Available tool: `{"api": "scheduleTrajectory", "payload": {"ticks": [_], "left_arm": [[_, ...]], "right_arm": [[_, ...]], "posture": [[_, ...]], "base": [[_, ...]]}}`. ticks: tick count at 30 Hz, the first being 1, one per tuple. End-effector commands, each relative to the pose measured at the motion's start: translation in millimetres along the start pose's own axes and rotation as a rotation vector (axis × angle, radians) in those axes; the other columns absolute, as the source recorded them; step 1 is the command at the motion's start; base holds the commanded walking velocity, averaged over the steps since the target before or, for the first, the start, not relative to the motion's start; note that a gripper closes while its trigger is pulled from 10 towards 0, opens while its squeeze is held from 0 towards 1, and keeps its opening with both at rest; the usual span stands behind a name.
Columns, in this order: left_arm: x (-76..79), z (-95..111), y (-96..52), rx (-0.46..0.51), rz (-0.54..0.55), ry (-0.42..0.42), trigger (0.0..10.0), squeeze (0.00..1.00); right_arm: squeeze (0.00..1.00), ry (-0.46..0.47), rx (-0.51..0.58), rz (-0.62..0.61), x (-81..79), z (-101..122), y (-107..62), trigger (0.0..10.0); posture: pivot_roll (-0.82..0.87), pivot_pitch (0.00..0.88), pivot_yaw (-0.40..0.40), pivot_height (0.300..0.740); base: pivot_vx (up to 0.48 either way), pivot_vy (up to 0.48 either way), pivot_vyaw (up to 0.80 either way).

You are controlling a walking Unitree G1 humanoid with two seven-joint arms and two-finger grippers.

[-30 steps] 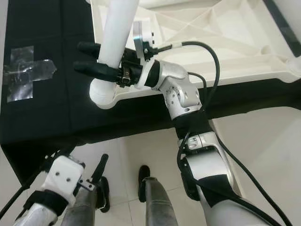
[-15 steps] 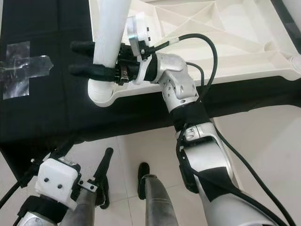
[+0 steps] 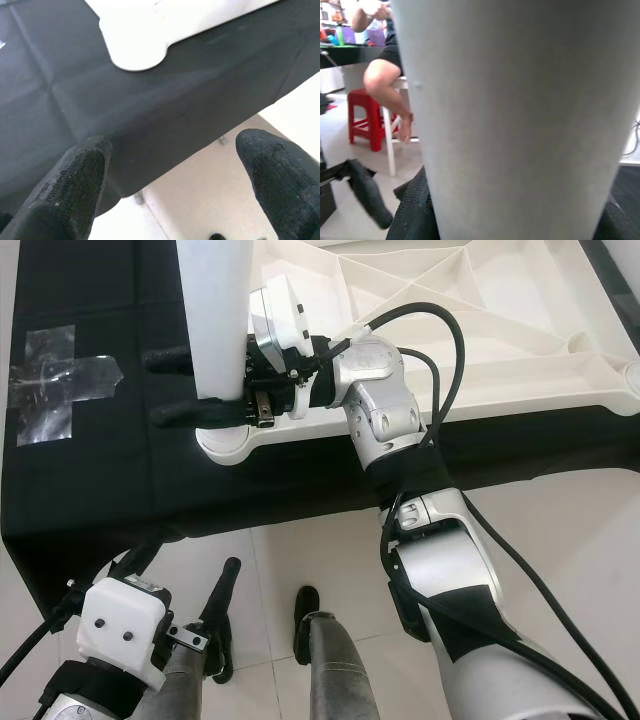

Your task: Building children table

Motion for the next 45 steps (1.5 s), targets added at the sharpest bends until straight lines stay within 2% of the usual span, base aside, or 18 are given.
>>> {"api": "scheduleTrajectory", "payload": {"ticks": [1,8,15,24,34,40,45], "left_arm": [[1.5,-5.9,-4.2,-0.038,-0.006,-0.019,10.0,0.0],[2.7,-8.7,-2.3,-0.039,-0.01,-0.014,10.0,0.0],[-0.8,-6.2,-0.4,-0.03,-0.002,0.0,10.0,0.0],[2.8,-0.6,-2.6,-0.027,-0.006,-0.011,10.0,0.0],[0.3,3.5,-8.6,-0.035,-0.003,-0.005,10.0,0.0],[-0.4,3.7,-12.3,-0.049,-0.001,-0.005,10.0,0.0],[0.8,-0.3,-12.6,-0.065,0.003,-0.007,10.0,0.0]], "right_arm": [[0.0,0.169,-0.133,0.086,-11.9,-36.9,-0.6,10.0],[0.0,0.236,-0.073,0.118,-6.0,-28.0,6.3,10.0],[0.0,0.225,-0.111,0.165,-4.9,-24.4,15.3,10.0],[0.0,0.186,-0.149,0.232,-10.3,-18.9,23.4,10.0],[0.0,0.142,-0.206,0.296,-16.3,-23.0,30.8,10.0],[0.0,0.16,-0.242,0.351,-23.0,-24.3,33.6,10.0],[0.0,0.166,-0.263,0.366,-22.0,-24.0,37.6,10.0]], "posture": [[0.15,0.487,-0.089,0.74],[0.14,0.493,-0.103,0.74],[0.13,0.537,-0.119,0.74],[0.14,0.58,-0.122,0.74],[0.17,0.615,-0.108,0.74],[0.17,0.63,-0.11,0.74],[0.16,0.633,-0.121,0.74]], "base": [[0.0,0.0,0.0],[0.0,0.0,0.0],[0.0,0.0,0.0],[0.0,0.0,0.0],[0.0,0.0,0.0],[0.0,0.0,0.0],[0.0,0.0,0.0]]}}
Point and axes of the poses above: a point about 5 cm out from each wrist's last joint towards the gripper, its own y axis pointing out of the wrist towards the gripper, its own z axis along the axis of the wrist's last joint, x = y × z, the point moved 3 cm from there along y, pointing out of the wrist towards the gripper, and after that the axes turned 9 degrees about y, right-handed, at the moved point
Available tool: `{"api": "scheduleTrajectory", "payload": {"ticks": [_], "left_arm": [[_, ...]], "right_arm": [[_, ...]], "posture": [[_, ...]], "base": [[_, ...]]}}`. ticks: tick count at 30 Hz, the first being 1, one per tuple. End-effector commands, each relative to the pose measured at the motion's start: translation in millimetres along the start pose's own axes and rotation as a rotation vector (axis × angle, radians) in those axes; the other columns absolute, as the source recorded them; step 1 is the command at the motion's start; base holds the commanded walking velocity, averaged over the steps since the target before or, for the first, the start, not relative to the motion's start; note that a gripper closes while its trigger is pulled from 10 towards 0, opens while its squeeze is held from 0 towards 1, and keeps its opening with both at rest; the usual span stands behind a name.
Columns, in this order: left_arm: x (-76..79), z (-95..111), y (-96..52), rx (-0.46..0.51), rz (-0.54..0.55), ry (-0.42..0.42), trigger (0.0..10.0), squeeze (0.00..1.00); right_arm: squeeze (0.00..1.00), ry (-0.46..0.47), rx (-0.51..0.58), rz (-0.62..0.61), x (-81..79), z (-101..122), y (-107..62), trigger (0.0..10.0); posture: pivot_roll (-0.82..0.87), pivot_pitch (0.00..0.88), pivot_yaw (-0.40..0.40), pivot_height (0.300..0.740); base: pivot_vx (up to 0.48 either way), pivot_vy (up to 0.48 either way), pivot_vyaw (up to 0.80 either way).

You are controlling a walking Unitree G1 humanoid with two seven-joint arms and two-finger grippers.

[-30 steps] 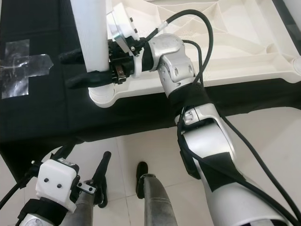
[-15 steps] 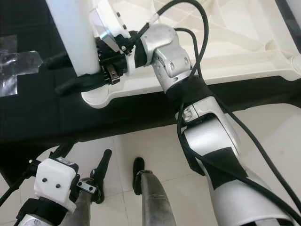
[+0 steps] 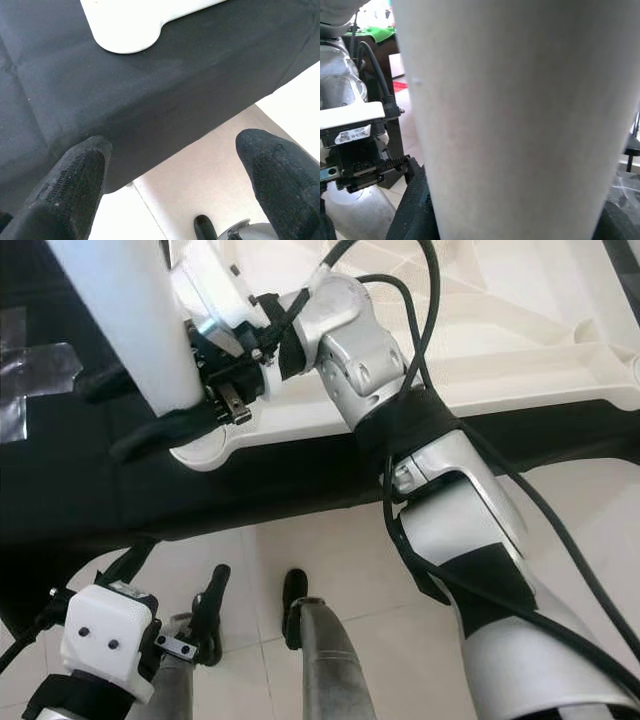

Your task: Building children table

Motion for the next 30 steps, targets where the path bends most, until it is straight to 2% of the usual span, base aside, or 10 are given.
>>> {"api": "scheduleTrajectory", "payload": {"ticks": [1,8,11,13,18,25,30], "left_arm": [[3.9,-4.0,-3.9,-0.031,-0.011,-0.008,10.0,0.0],[9.0,-0.8,-2.0,-0.028,-0.006,-0.02,10.0,0.0],[8.3,1.7,-1.4,-0.024,0.0,-0.022,10.0,0.0],[8.2,2.3,-1.1,-0.023,0.002,-0.023,10.0,0.0],[8.6,3.1,0.3,-0.02,0.007,-0.024,10.0,0.0],[7.4,3.9,1.4,-0.019,0.014,-0.016,10.0,0.0],[2.9,2.5,1.8,-0.022,0.017,-0.004,10.0,0.0]], "right_arm": [[0.0,0.202,-0.102,0.067,-12.8,-52.8,11.0,10.0],[0.0,0.249,-0.06,0.027,0.0,-48.2,12.3,10.0],[0.0,0.285,0.011,0.003,6.4,-42.1,11.7,10.0],[0.0,0.29,0.048,-0.01,9.8,-38.6,11.3,10.0],[0.0,0.285,0.058,-0.026,12.7,-39.2,11.1,10.0],[0.0,0.273,0.062,-0.028,8.6,-44.6,9.4,10.0],[0.0,0.196,-0.012,0.01,-5.1,-51.0,7.4,10.0]], "posture": [[0.16,0.633,-0.121,0.74],[0.14,0.637,-0.133,0.74],[0.13,0.636,-0.139,0.74],[0.13,0.636,-0.142,0.74],[0.13,0.633,-0.144,0.74],[0.13,0.628,-0.138,0.74],[0.14,0.626,-0.123,0.74]], "base": [[0.0,0.0,0.0],[0.0,0.0,0.0],[0.0,0.0,0.0],[0.0,0.0,0.0],[0.0,0.0,0.0],[0.0,0.0,0.0],[0.0,0.0,0.0]]}}
Point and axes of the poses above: a point about 5 cm out from each wrist's last joint towards the gripper, its own y axis pointing out of the wrist towards the gripper, its own z axis along the axis of the wrist's last joint, x = y × z, the point moved 3 cm from there along y, pointing out of the wrist towards the gripper, and after that the axes turned 9 degrees about y, right-handed, at the moved point
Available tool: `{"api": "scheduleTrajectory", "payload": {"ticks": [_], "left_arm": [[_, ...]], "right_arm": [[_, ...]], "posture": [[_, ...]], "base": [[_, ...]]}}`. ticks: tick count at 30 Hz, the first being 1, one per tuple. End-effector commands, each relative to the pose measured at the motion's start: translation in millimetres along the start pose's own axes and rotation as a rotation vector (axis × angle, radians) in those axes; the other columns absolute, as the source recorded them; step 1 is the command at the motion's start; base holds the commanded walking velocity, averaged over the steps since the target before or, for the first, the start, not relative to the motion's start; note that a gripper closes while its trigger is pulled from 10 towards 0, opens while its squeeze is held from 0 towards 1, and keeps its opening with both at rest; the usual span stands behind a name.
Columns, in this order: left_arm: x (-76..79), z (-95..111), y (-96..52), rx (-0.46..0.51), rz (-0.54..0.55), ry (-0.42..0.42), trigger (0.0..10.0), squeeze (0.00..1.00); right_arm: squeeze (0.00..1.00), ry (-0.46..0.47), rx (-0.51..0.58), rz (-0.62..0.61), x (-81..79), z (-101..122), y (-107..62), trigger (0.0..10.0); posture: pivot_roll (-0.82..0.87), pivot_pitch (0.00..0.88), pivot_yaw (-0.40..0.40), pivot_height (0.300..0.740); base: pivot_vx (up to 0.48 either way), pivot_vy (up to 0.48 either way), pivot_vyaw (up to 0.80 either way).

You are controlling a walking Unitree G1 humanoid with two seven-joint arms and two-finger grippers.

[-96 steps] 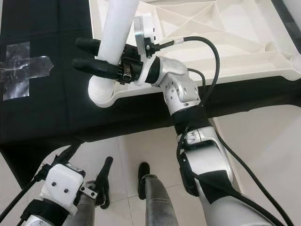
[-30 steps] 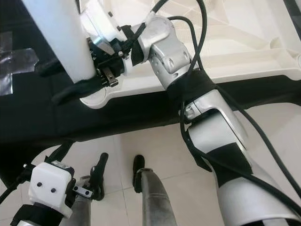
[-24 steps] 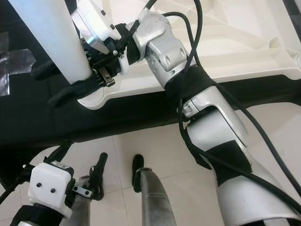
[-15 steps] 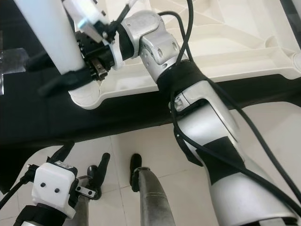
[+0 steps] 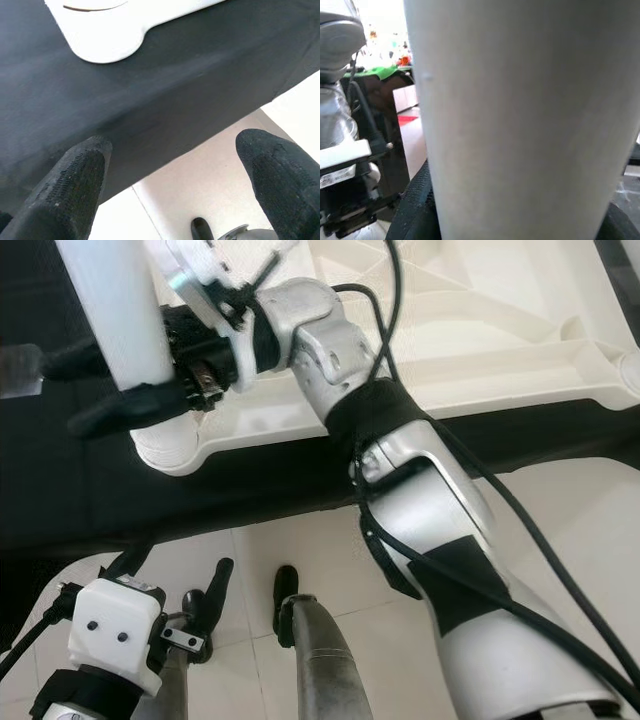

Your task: Building children table

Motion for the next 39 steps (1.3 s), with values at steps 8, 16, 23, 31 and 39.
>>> {"api": "scheduleTrajectory", "payload": {"ticks": [8,16,23,31,39], "left_arm": [[-2.9,-5.1,-4.2,-0.026,-0.011,0.002,10.0,0.0],[-2.4,-6.9,-4.6,-0.031,-0.008,0.007,10.0,0.0],[-1.0,-6.3,-2.8,-0.028,-0.006,0.003,10.0,0.0],[0.4,-6.0,-1.1,-0.024,-0.003,-0.003,10.0,0.0],[1.9,-5.2,0.1,-0.017,-0.001,-0.005,10.0,0.0]], "right_arm": [[0.0,0.134,-0.302,0.029,-16.7,-70.5,-6.6,10.0],[0.0,0.154,-0.346,0.046,-17.1,-69.9,-6.4,10.0],[0.0,0.176,-0.387,0.069,-15.6,-71.0,-1.6,10.0],[0.0,0.242,-0.322,0.046,-5.4,-67.7,10.6,10.0],[0.0,0.291,-0.201,-0.103,9.8,-69.1,13.7,10.0]], "posture": [[0.14,0.622,-0.117,0.74],[0.14,0.62,-0.122,0.74],[0.13,0.616,-0.131,0.74],[0.13,0.614,-0.135,0.74],[0.13,0.597,-0.134,0.74]], "base": [[0.0,0.0,0.0],[0.0,0.0,0.0],[0.0,0.0,0.0],[0.0,0.0,0.0],[0.0,0.0,0.0]]}}
Point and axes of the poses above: a point about 5 cm out from each wrist's last joint towards the gripper, its own y axis pointing out of the wrist towards the gripper, its own z axis along the axis of the wrist's last joint, x = y × z, the point moved 3 cm from there along y, pointing out of the wrist towards the gripper, and after that the axes turned 9 degrees about y, right-handed, at the moved point
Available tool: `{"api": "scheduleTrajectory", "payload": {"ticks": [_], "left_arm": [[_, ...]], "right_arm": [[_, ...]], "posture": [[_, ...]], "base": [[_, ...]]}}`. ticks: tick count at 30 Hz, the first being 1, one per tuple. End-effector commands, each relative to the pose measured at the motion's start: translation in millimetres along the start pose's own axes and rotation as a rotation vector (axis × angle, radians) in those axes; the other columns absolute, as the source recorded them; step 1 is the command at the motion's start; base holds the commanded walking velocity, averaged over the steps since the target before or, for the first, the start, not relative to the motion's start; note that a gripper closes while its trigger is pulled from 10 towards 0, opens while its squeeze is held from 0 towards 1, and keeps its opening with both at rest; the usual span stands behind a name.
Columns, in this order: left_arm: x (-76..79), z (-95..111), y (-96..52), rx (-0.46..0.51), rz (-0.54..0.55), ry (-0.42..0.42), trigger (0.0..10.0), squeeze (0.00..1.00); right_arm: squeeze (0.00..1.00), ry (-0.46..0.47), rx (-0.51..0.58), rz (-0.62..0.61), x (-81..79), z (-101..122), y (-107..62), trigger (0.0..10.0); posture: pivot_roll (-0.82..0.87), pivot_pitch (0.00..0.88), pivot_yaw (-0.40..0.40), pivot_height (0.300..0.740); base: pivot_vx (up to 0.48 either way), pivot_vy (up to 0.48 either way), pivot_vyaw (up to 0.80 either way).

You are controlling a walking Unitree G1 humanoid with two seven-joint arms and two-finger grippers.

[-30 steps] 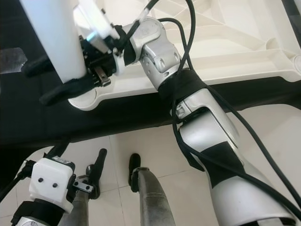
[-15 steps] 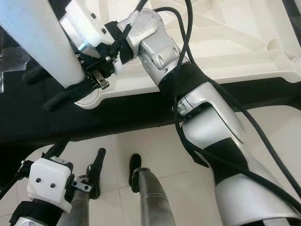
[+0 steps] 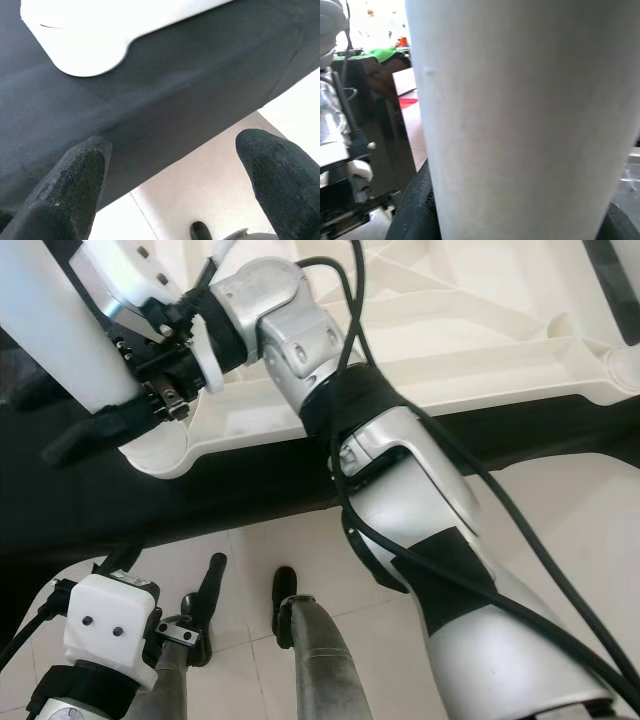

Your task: Building children table

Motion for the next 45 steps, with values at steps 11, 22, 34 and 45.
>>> {"api": "scheduleTrajectory", "payload": {"ticks": [11,22,34,45], "left_arm": [[2.9,-6.3,-0.7,-0.022,-0.014,0.004,10.0,0.0],[-1.8,-7.4,5.2,-0.007,-0.01,0.02,10.0,0.0],[-3.3,-7.1,8.3,0.005,-0.006,0.026,10.0,0.0],[-3.3,-7.5,8.1,0.004,0.0,0.023,10.0,0.0]], "right_arm": [[0.0,0.227,-0.06,-0.3,5.7,-77.0,-14.5,10.0],[0.0,0.119,-0.134,-0.47,-5.8,-98.1,-28.7,10.0],[0.0,0.11,-0.257,-0.319,-19.9,-102.0,-16.5,10.0],[0.0,0.242,-0.184,-0.426,0.1,-97.1,-20.5,10.0]], "posture": [[0.12,0.589,-0.127,0.74],[0.11,0.569,-0.109,0.74],[0.1,0.565,-0.123,0.74],[0.1,0.567,-0.133,0.74]], "base": [[0.0,0.0,0.0],[0.0,0.0,0.0],[0.0,0.0,0.0],[0.0,0.0,0.0]]}}
Point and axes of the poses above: a point about 5 cm out from each wrist's last joint towards the gripper, its own y axis pointing out of the wrist towards the gripper, its own z axis along the axis of the wrist's last joint, x = y × z, the point moved 3 cm from there along y, pointing out of the wrist towards the gripper, and after that the axes turned 9 degrees about y, right-handed, at the moved point
